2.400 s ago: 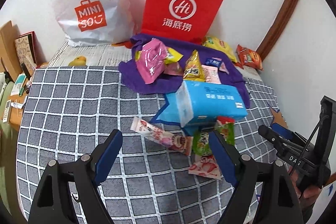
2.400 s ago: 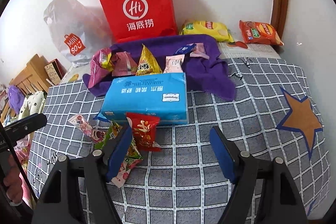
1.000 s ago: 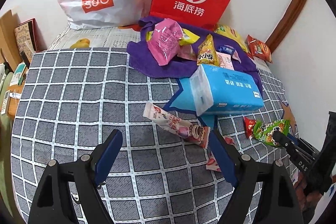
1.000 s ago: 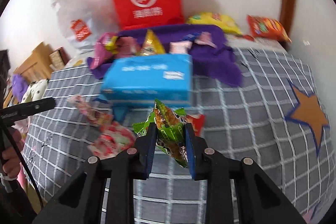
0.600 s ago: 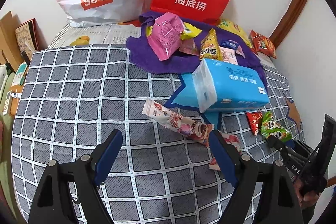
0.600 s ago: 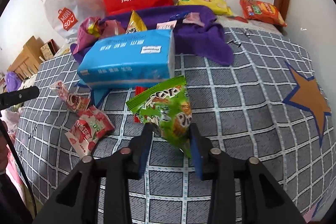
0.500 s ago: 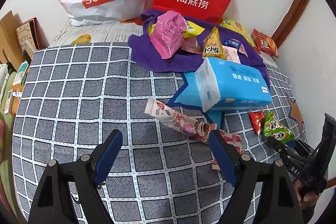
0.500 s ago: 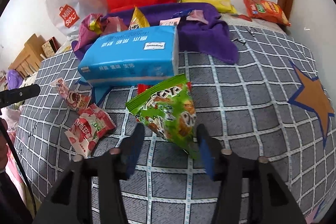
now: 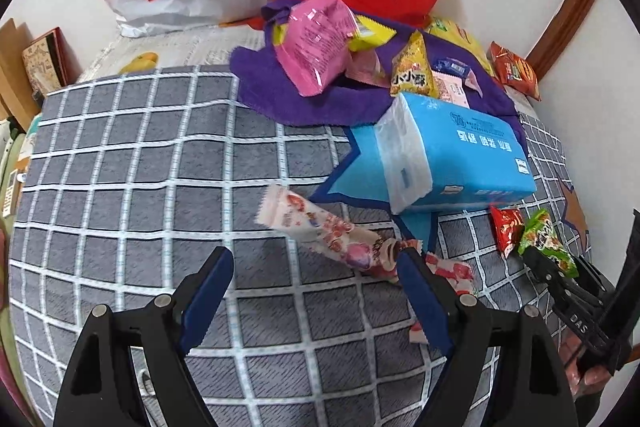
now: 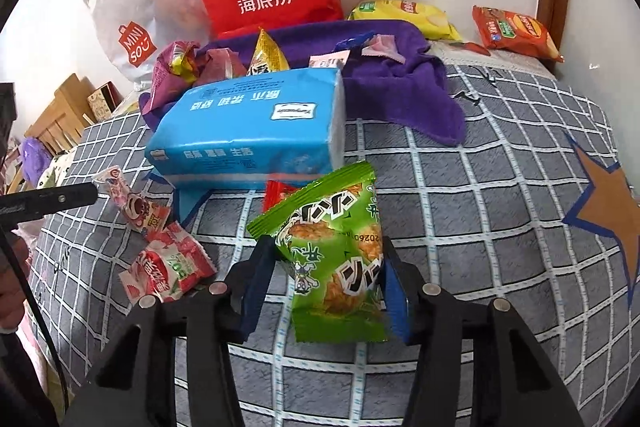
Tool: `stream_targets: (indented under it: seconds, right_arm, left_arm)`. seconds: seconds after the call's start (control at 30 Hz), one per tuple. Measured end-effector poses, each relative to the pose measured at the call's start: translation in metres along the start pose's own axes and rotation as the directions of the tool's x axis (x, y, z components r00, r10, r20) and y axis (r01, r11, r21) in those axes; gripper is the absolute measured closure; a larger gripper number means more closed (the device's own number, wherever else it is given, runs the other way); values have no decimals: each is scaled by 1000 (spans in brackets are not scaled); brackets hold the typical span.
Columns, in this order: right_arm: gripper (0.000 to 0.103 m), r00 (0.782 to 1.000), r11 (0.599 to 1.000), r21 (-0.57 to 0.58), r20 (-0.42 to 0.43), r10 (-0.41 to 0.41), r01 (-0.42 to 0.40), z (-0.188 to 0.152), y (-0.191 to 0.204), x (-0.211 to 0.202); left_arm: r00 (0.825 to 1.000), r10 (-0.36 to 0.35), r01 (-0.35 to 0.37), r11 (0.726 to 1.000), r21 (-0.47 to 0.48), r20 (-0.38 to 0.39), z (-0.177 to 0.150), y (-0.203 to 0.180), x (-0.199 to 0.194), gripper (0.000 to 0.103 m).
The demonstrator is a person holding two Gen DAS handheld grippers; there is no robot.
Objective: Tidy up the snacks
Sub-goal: 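Lift the green bag with right tool while left tool grasps the white-pink wrapper strip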
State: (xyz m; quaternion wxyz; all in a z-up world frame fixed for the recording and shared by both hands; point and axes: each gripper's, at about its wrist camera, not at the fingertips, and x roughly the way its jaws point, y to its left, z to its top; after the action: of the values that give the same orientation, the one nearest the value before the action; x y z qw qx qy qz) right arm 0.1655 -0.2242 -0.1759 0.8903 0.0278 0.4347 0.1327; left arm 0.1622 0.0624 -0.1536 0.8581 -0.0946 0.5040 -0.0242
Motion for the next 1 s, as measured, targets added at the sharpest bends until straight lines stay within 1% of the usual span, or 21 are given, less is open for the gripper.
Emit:
stream_targets:
  seconds: [0.23,0.33,0.47,0.5,0.53,0.57,0.6,0.63,0.73,0.77,0.87,0.9,0.93,1.0]
  right_arm:
    - [53,1000,999,33,-6,-25,26,-5,-21,-3]
    - [54,999,998,49,-27,-35,36,-8,-28,1]
    - [54,998,998,52,-38,-44,46,-7,-33,3]
    - [54,998,997,52,-40,-47,49,-7,-33,3]
    - [54,998,997,52,-41,-50,52,-6,-34,3]
    - [54,998,997,52,-43,-52,54,-5,-34,4]
    - [54,998,997,52,-44,-53,55,-5,-34,4]
    - [54,997,997,51,-45,-56,58,-4,-34,4]
    - [54,997,997,51,-47,-62,64,-3,-33,4]
    - [54,997,997,51,-48,-63,66,-3,-33,3]
    - [55,997,996,54,-38,-66,68,-2,-33,-2]
    - [55,997,996,56,-33,-67,68,-2,-32,-5]
    - [55,997,996,56,-30,-68,70,-2,-31,-7]
    - [55,997,996,55,-18,-71,72,-1,-29,-14]
  left_arm:
    - [999,-23,23,1000,-9,-41,3,-12,29,21]
    - [997,-48,47,999,-27,-54,4,-15,39,21]
    - [999,-28,28,1000,-5,-43,8,-21,46,21]
    - [999,-27,27,1000,-4,-36,10,-22,47,23]
    - [999,-23,23,1000,-4,-32,11,-22,47,28]
    - [1000,-14,14,1000,-4,-27,12,-22,47,31]
    - [1000,-4,4,1000,-3,-21,12,-22,47,38]
    - [1000,0,-1,1000,-3,-18,13,-20,47,40]
    - [1000,-13,13,1000,-3,-18,14,-17,45,47]
    - [1000,-21,21,1000,-8,-21,14,-16,44,48]
    - [999,-47,46,999,-24,-23,12,-10,37,54]
    - [999,-51,51,998,-26,-18,10,-9,33,65]
    - [998,-57,56,998,-30,-20,9,-7,29,68]
    - [998,-60,60,998,-30,-14,6,-8,22,70]
